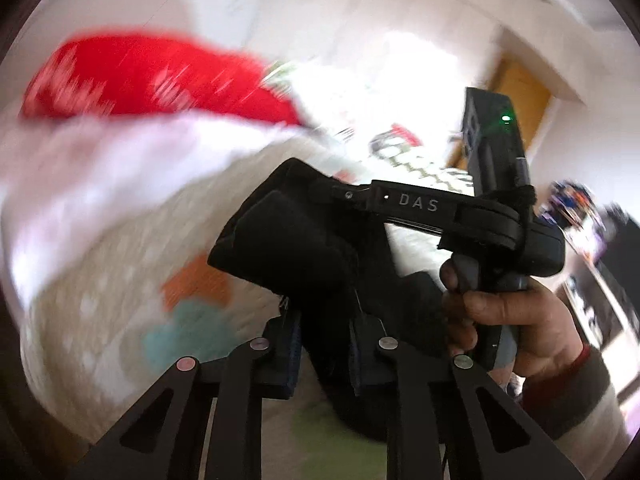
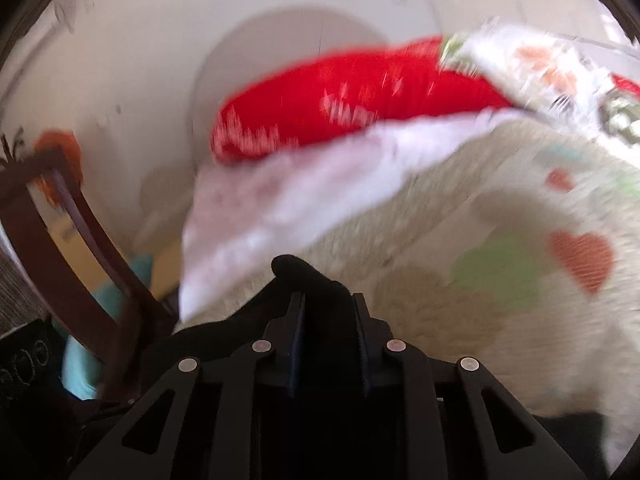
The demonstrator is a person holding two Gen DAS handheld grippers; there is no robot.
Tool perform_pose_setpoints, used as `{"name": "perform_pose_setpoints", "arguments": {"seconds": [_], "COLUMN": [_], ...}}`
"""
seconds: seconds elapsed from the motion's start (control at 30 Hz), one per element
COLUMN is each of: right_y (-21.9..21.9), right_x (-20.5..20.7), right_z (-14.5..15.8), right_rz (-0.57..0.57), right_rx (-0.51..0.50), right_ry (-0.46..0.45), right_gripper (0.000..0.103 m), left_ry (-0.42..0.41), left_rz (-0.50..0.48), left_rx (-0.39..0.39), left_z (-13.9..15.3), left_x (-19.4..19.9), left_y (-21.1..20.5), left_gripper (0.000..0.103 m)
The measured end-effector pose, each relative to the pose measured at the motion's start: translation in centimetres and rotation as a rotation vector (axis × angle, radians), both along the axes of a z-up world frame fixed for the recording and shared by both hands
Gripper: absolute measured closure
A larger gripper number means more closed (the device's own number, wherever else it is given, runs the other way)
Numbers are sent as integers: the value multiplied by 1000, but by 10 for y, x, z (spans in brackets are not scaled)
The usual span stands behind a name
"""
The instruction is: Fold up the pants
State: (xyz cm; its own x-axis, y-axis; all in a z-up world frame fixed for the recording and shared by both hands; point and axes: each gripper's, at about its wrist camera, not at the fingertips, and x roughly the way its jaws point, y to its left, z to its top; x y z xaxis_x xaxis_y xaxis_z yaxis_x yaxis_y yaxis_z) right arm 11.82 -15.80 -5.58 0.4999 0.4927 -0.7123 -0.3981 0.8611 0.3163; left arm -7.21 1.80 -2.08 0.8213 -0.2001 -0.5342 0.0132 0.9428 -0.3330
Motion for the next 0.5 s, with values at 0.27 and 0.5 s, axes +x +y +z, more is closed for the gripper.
{"name": "perform_pose_setpoints", "arguments": {"seconds": [0.27,0.5], "right_y": [-135,-231], "right_x": [-91,-173], "right_z": [50,16], "right_rz": [-366,-675], "right_rx": [-42,111], "right_ry": [-85,74], "right_gripper": [74,31], "left_ry": [-77,71], "left_rz": [-386,-556], "left_rx": [151,261], "left_z": [2,-52], "left_x": [9,16], "left_y": [-140,-203], "left_gripper": [87,78]}}
